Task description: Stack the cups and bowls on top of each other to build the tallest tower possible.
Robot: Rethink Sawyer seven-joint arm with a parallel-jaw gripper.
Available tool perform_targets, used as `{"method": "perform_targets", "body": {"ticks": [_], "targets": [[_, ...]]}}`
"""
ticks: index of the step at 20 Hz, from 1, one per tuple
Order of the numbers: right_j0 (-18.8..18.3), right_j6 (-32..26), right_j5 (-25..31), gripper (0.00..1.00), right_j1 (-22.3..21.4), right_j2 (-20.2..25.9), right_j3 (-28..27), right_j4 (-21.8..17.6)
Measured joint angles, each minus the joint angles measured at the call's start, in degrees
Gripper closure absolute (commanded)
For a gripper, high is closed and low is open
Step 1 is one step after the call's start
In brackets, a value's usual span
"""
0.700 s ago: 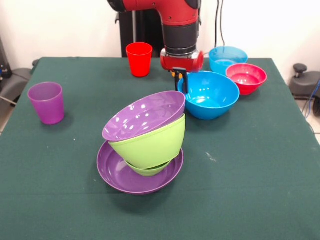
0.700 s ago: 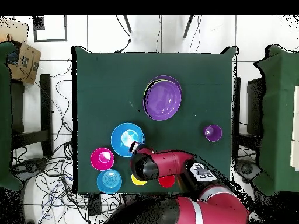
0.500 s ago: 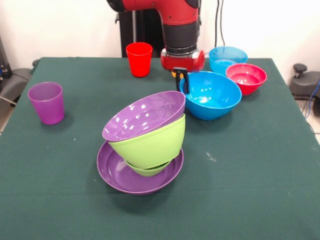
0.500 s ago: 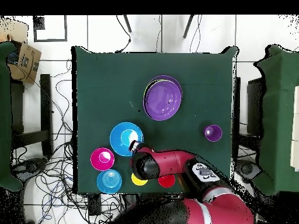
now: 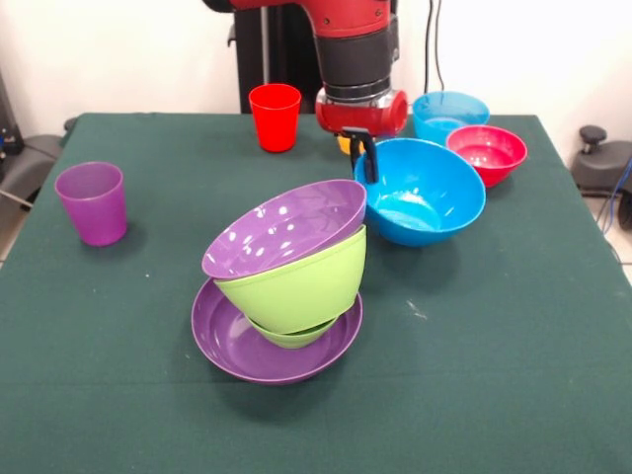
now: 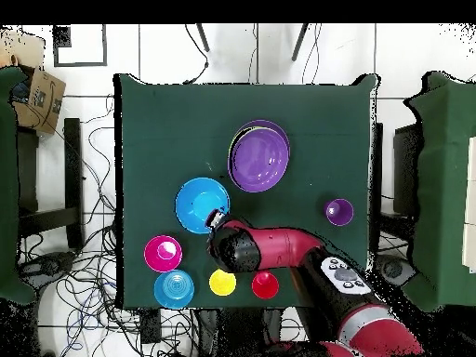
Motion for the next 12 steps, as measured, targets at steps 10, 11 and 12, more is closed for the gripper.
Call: {"method": "perform_targets", "body": {"ticks": [10, 11, 12], "targets": [[2.53, 0.0, 2.27, 1.0, -2.36, 0.02, -0.75, 0.69], [2.73, 0.0, 2.27, 1.0, -2.6, 0.02, -0.9, 0.76], [2.78, 0.0, 2.29, 1.0, -2.74, 0.02, -0.95, 0.86]]}}
